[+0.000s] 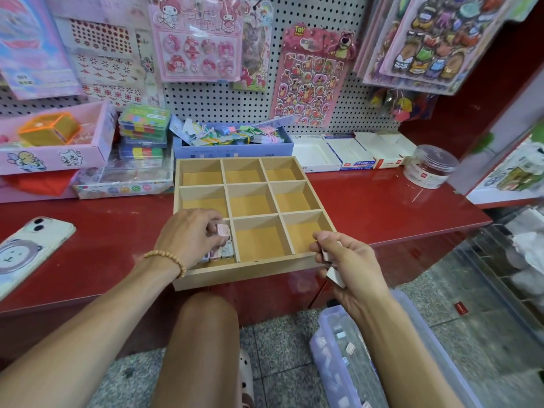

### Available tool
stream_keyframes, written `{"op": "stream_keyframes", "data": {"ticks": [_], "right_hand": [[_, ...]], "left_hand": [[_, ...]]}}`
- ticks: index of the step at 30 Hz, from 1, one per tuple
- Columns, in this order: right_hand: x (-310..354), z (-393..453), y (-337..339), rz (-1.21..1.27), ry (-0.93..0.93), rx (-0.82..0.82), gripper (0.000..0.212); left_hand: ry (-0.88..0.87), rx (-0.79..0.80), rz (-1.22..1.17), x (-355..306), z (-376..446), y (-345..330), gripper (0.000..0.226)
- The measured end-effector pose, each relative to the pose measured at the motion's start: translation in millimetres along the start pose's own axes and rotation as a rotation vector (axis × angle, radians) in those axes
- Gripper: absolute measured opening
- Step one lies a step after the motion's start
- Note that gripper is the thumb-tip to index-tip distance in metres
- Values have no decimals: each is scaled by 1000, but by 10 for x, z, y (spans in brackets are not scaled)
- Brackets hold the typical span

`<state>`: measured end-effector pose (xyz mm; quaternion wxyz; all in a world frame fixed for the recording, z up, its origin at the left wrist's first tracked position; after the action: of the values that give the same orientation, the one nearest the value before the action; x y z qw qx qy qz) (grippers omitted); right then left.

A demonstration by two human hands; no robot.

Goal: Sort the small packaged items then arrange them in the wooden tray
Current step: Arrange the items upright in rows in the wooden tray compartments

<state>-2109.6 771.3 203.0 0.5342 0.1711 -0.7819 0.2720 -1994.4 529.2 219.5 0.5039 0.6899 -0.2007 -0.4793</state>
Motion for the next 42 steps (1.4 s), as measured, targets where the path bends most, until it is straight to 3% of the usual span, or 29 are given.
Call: {"op": "stream_keyframes", "data": {"ticks": [6,8,11,16,24,28,30,33,36,42], "right_hand": [[32,49,-73,5,6,8,14],[32,69,-120,44,6,10,15],[-11,133,-237,196,-14,17,12],[-157,253,-502,432,-81,40,11],[-204,274,-691,519,-123,124,12],[-227,327,-575,508,-104,26,11],[-150,311,-460,390,-49,-13,12],[11,203,-532,40,60,163,21],[91,111,-677,-217,128,294,24],[138,114,-767,-225,149,360,15]], "left_hand": [[-5,52,-32,-13,8,-19,49],[-32,-3,-59,-74,-37,78,43],[-188,-113,-284,-355,-183,218,24],[-480,10,-327,-1048,-361,45,31],[-489,70,-427,-1106,-339,-19,12],[-437,132,-585,-1051,-349,37,13],[-334,142,-741,-911,-283,65,13],[-182,115,-906,-665,-202,75,14],[-140,129,-931,-594,-201,66,16],[-163,259,-1078,-596,-272,37,16]]}}
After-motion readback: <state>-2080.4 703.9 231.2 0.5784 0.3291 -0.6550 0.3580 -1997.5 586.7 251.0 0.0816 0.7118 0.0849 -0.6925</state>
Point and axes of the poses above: each hand's wrist, its own z-axis towards the middle knuckle, its own y-axis out of the back of the hand, x = y × z, the point moved 9 cm from there along z, towards the middle knuckle, and after that the axes turned 11 degrees about x, right-handed, at the moved point
